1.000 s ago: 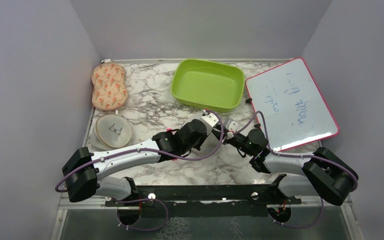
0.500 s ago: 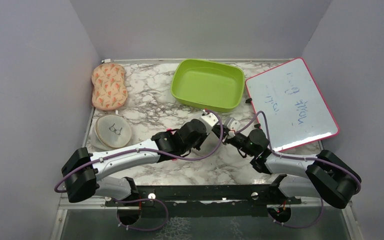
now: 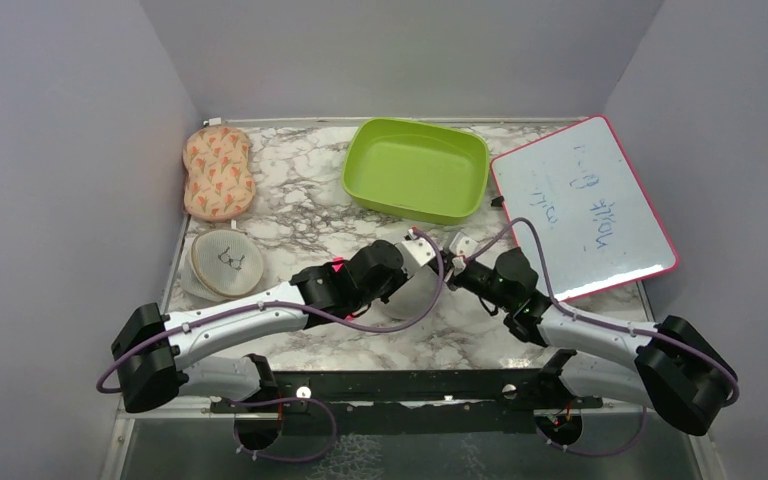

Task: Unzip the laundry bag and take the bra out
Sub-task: Unzip the laundry bag at the center of the board.

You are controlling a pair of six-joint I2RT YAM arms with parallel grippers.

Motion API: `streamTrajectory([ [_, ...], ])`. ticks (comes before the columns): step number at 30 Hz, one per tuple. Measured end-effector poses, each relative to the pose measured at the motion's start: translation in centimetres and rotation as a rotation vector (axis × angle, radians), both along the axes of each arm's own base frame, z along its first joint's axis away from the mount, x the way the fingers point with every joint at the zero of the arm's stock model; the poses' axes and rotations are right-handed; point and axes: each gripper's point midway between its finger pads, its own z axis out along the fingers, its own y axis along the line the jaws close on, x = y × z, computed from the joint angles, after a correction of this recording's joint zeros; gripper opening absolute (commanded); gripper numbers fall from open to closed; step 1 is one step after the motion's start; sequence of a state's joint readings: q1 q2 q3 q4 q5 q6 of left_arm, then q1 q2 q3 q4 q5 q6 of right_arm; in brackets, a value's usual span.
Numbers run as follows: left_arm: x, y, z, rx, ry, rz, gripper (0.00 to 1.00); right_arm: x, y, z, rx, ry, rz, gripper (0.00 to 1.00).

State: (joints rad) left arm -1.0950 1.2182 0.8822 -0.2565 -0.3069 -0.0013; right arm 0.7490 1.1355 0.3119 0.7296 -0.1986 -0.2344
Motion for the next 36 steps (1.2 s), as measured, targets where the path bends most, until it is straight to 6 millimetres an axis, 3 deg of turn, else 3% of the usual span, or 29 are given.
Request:
streamTrajectory([
  [8, 0.2, 1.1, -0.8, 0.125, -0.069, -0.081, 0.00, 1.3, -1.0, -0.3, -0.036, 0.094, -0.021, 0.01],
  [14, -0.9, 1.7, -1.3, 0.134, -0.069, -0.148, 0.00, 2.5, -1.6, -1.2, -0.071, 0.175, -0.042, 0.01],
  [16, -1.2, 1.8, -1.2, 0.124, -0.066, -0.158, 0.18, 2.4, -1.7, -1.8, -0.092, 0.203, -0.023, 0.01],
  [21, -2.1, 1.6, -1.0, 0.063, -0.010, -0.142, 0.51, 0.8, -0.2, -1.4, -0.097, 0.227, 0.082, 0.01],
  [24, -2.3, 1.2, -0.9, 0.006, 0.045, -0.093, 0.62, 0.1, 0.2, -1.3, -0.091, 0.235, 0.113, 0.01],
  [29, -1.9, -0.9, 0.7, -0.114, 0.119, -0.003, 0.56, -0.7, 0.4, -0.8, -0.075, 0.228, 0.145, 0.01],
  [33, -0.4, -2.8, 1.9, -0.167, 0.136, 0.076, 0.45, -0.9, 0.3, -0.6, -0.063, 0.238, 0.146, 0.01],
  [36, 0.5, -3.2, 1.5, -0.168, 0.146, 0.118, 0.35, -1.1, 0.3, -0.8, -0.056, 0.254, 0.146, 0.01],
])
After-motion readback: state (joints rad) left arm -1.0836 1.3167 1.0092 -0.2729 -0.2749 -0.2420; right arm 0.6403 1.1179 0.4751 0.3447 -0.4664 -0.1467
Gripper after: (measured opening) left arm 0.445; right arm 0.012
